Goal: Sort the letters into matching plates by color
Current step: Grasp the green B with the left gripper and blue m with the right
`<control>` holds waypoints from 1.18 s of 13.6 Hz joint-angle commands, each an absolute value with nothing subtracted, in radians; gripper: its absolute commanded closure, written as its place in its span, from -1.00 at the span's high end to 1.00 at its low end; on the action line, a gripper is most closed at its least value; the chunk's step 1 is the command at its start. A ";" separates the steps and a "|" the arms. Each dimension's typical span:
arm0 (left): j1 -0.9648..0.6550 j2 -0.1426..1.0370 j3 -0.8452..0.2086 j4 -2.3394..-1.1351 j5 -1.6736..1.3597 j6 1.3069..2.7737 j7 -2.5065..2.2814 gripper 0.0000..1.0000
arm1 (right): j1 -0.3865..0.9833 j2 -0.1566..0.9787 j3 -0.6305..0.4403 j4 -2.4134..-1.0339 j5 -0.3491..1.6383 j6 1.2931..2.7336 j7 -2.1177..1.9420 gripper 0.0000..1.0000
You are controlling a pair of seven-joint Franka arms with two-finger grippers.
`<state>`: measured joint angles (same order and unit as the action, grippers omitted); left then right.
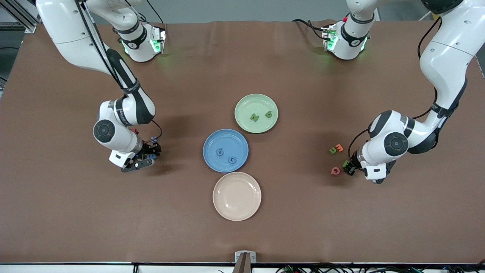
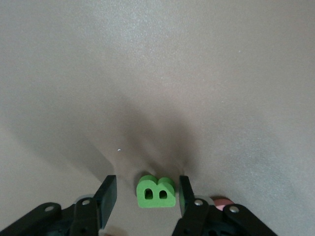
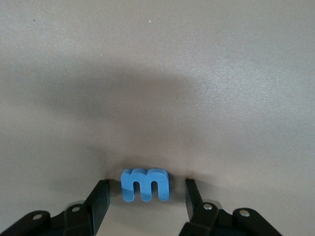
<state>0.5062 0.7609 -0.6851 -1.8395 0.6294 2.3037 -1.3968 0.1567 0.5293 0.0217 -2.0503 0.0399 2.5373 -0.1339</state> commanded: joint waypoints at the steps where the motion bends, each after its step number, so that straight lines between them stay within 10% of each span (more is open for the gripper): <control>1: 0.500 0.767 -0.684 -1.836 0.637 2.309 -1.414 0.17 | 0.163 0.526 0.028 -2.051 0.040 2.537 -0.106 0.22; 7: 0.499 0.770 -0.684 -1.835 0.637 2.309 -1.414 0.12 | 0.161 0.529 0.028 -2.046 0.038 2.534 -0.106 -0.93; 16: 0.499 0.779 -0.684 -1.832 0.638 2.312 -1.413 0.02 | 0.325 0.528 0.031 -1.832 0.044 2.244 0.335 -1.00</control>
<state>0.5027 0.7652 -0.6851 -1.8395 0.6294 2.3038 -1.3968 0.2523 0.5239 0.0333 -1.8873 0.0393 2.2847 0.1776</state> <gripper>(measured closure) 0.480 0.599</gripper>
